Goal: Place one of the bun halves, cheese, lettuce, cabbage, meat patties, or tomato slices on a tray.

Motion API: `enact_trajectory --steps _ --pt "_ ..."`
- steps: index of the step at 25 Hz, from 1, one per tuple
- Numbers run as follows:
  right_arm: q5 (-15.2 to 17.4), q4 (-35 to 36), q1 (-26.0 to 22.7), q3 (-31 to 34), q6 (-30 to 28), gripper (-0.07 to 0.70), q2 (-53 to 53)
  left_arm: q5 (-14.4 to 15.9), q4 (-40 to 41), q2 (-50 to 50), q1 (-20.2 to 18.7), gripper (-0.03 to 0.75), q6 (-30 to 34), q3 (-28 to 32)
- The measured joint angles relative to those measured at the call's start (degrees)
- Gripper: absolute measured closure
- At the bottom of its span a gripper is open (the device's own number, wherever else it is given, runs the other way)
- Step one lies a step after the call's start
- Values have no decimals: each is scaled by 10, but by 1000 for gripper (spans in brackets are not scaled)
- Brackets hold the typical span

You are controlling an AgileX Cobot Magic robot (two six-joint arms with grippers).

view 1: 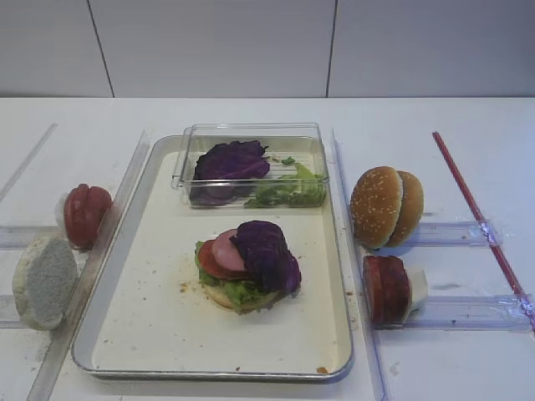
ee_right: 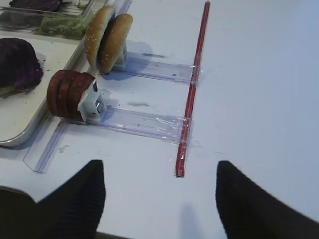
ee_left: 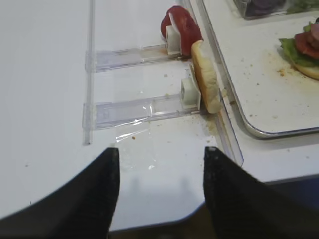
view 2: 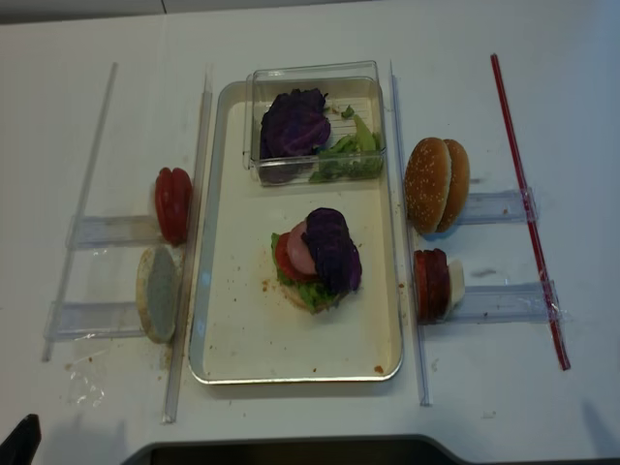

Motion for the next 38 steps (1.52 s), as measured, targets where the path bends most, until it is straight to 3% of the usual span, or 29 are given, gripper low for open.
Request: enact_trajectory --steps 10,38 --pt "0 -1 0 0 0 129 0 0 -21 -12 0 355 32 4" --pt "0 -1 0 0 2 129 0 0 -22 -12 0 356 31 5"
